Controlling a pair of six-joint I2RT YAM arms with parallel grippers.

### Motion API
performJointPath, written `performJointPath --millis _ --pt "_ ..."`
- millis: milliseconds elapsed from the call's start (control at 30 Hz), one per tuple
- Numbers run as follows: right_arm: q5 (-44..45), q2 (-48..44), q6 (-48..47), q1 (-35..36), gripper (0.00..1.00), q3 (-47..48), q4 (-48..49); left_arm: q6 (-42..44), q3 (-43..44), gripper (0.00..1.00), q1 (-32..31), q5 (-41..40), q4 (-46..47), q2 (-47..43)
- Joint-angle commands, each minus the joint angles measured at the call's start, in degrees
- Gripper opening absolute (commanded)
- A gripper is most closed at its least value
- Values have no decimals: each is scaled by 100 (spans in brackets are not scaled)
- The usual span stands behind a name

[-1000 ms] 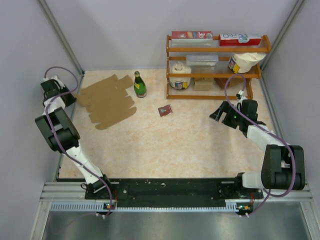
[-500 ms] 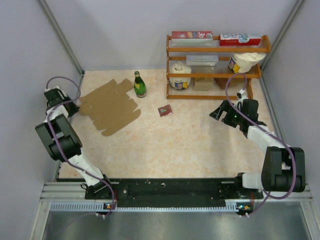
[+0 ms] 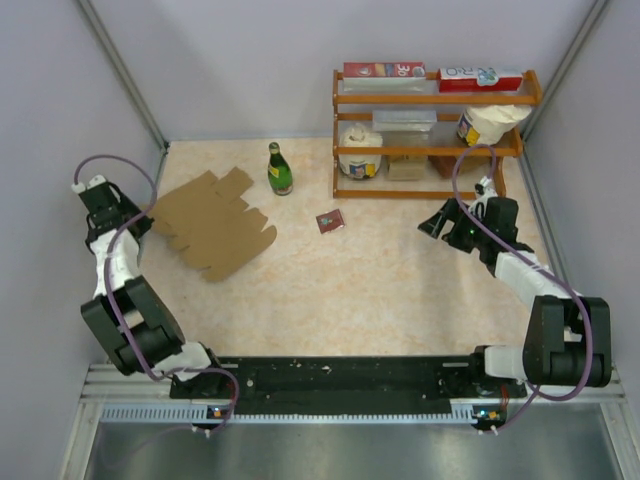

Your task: Fold the paper box

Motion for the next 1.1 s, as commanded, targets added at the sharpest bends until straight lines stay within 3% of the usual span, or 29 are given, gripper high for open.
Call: performJointPath --millis 0,333,767,1067 --pt "-158 -225 112 -71 89 -8 334 -273 -513 0 27 195 -359 -853" --pt "-88 -383 86 -71 89 36 220 -1029 -1455 0 -35 951 -1246 -2479" --pt "185 -568 -20 -71 89 238 -211 -1645 -2079 0 -553 680 -2705 -4501" --pt "176 -787 33 -71 89 388 -545 -1741 -2237 0 -1001 345 -3409 -5170"
